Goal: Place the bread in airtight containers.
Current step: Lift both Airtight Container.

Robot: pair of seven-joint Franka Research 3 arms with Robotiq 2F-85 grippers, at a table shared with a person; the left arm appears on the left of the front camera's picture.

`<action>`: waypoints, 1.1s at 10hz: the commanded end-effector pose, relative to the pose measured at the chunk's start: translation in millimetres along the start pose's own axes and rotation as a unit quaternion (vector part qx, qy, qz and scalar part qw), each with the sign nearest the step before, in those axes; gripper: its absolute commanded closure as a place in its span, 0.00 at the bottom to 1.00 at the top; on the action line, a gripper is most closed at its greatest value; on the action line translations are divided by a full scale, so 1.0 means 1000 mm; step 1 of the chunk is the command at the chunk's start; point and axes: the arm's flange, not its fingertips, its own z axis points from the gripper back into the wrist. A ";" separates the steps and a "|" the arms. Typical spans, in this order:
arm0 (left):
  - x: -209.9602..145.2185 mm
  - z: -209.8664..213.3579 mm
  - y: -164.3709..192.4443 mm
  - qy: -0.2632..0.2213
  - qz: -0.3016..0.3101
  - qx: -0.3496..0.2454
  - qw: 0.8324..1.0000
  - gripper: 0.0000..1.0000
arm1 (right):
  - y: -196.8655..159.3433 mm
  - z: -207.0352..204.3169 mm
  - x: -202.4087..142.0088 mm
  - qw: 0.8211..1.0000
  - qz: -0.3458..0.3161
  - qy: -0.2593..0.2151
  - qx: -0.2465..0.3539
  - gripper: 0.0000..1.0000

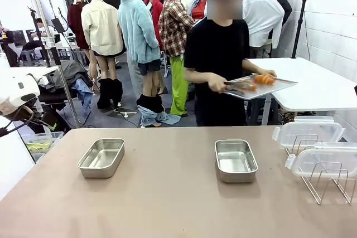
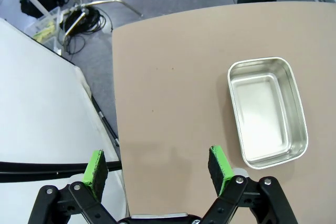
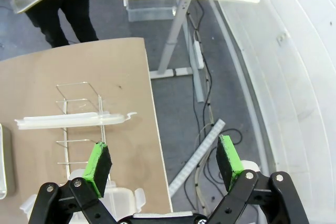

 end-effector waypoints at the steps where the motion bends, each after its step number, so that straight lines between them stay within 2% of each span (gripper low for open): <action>1: 0.000 0.001 0.001 -0.001 -0.003 0.000 1.000 0.00 | 0.002 0.000 0.000 1.000 0.005 0.000 -0.004 0.00; 11: 0.000 0.001 0.001 -0.001 -0.003 0.000 1.000 0.00 | 0.002 0.000 0.000 1.000 0.005 0.000 -0.004 0.00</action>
